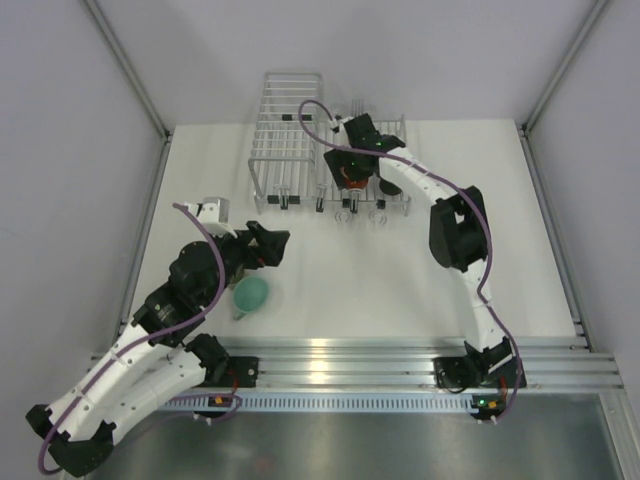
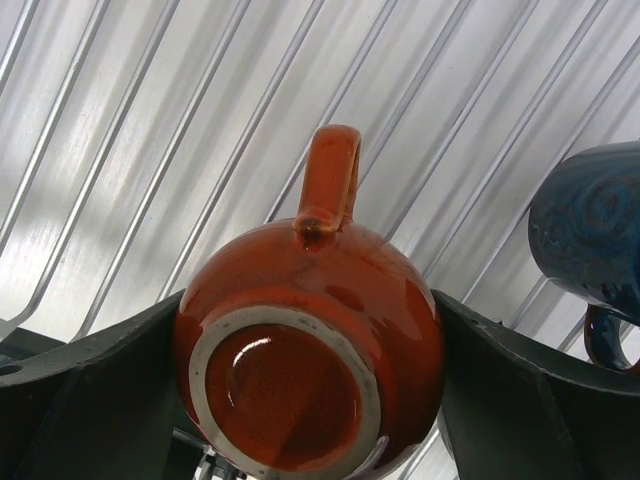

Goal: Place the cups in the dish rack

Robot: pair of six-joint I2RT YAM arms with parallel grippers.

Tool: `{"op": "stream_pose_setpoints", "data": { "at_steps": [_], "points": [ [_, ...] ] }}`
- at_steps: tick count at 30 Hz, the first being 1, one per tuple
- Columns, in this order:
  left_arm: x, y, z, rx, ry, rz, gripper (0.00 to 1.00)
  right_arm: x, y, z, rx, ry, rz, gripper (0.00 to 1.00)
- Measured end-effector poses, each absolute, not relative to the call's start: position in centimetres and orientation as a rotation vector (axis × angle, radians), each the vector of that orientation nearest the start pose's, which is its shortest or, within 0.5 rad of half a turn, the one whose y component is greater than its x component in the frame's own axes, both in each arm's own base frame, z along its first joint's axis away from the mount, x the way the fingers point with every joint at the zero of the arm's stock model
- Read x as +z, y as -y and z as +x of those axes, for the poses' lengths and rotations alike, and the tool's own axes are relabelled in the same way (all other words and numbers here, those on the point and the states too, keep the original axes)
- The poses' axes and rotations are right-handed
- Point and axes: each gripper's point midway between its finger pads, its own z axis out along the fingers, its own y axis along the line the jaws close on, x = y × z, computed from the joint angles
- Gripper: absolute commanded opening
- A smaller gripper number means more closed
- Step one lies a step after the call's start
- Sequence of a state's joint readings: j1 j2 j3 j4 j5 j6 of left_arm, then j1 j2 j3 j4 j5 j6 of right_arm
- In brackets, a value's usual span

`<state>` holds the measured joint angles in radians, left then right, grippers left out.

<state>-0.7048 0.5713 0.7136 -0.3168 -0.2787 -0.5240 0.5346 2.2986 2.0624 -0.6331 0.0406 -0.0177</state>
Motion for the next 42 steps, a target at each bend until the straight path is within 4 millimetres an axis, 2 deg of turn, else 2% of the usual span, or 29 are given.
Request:
{"op": "stream_pose_setpoints", "data": {
  "at_steps": [3,15,21,25,31,34,39,42],
  "points": [
    [27.1,15.4,22.4,-0.653,-1.785,-0.047,0.98,9.5,-28.9,50.1,0.183,-2.354,-0.652,0.99],
    [26.9,15.4,22.4,-0.652,-1.788,-0.047,0.98,10.0,-29.4,50.6,0.186,-2.317,-0.658,0.99],
    [26.9,15.3,22.5,-0.648,-1.788,-0.049,0.98,10.9,-29.2,50.5,0.177,-2.288,-0.653,0.99],
    [27.1,15.2,22.4,-0.649,-1.782,-0.053,0.98,13.1,-28.7,50.4,0.162,-2.24,-0.64,0.99],
    [26.9,15.0,22.4,-0.644,-1.781,-0.058,0.98,18.8,-28.1,50.8,0.142,-2.113,-0.595,0.99],
    [26.5,14.9,22.5,-0.629,-1.788,-0.065,0.98,21.0,-27.5,50.3,0.131,-2.066,-0.576,0.99],
    [24.7,14.6,22.7,-0.592,-1.821,-0.072,0.98,22.4,-25.7,48.1,0.115,-2.034,-0.554,0.99],
    [23.4,14.4,22.9,-0.559,-1.851,-0.08,0.98,22.4,-24.2,45.7,0.121,-2.024,-0.529,0.99]
  ]
}}
